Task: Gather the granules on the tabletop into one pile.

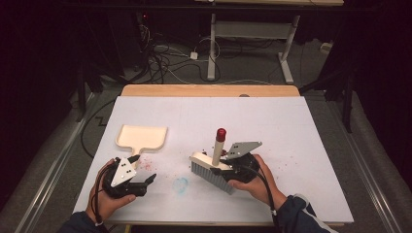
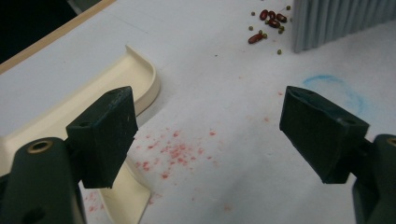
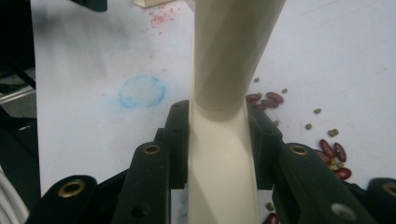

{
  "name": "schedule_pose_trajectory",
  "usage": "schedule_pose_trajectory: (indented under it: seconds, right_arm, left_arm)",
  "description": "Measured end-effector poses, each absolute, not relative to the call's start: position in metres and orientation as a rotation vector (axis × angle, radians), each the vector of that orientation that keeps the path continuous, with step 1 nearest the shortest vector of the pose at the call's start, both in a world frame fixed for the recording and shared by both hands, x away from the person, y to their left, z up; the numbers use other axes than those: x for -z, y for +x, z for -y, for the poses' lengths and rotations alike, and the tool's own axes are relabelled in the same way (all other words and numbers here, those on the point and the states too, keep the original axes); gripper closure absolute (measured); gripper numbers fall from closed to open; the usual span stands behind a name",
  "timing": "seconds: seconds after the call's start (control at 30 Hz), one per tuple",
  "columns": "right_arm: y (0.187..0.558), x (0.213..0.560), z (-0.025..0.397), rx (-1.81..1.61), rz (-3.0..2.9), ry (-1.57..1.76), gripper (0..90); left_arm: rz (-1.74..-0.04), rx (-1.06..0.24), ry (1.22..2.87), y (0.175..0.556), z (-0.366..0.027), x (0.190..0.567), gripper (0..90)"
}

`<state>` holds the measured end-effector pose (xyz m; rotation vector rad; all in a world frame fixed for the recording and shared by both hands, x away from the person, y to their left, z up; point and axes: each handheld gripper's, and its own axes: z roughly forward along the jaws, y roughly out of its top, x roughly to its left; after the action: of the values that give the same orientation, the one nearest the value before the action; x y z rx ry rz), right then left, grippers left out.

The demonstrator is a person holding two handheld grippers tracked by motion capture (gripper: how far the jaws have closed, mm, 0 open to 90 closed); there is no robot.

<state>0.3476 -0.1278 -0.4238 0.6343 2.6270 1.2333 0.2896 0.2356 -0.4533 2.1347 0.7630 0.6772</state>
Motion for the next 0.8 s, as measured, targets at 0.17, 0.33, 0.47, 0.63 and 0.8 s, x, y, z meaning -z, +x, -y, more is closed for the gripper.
schedule_pose_trajectory:
  seconds: [0.17,0.33,0.47,0.63,0.8]
  right_arm:
    - [0.346,0.411,0.138,-1.292,-2.618,0.552,67.7]
    - [0.332,0.402,0.149,-1.301,-2.672,0.379,67.8]
    - [0.316,0.402,0.159,-1.271,-2.744,0.158,67.7]
    - [0.310,0.413,0.174,-1.213,-2.820,0.027,67.7]
    - [0.323,0.420,0.180,-1.254,-2.805,0.045,67.7]
  left_arm:
    - [-0.758,-0.672,2.144,0.290,-0.235,0.454,18.1]
    - [-0.763,-0.673,2.140,0.289,-0.236,0.454,18.1]
    - [-0.760,-0.674,2.144,0.289,-0.237,0.453,18.1]
    - [-0.752,-0.674,2.149,0.288,-0.235,0.453,18.1]
    - [-0.744,-0.671,2.151,0.289,-0.233,0.453,18.1]
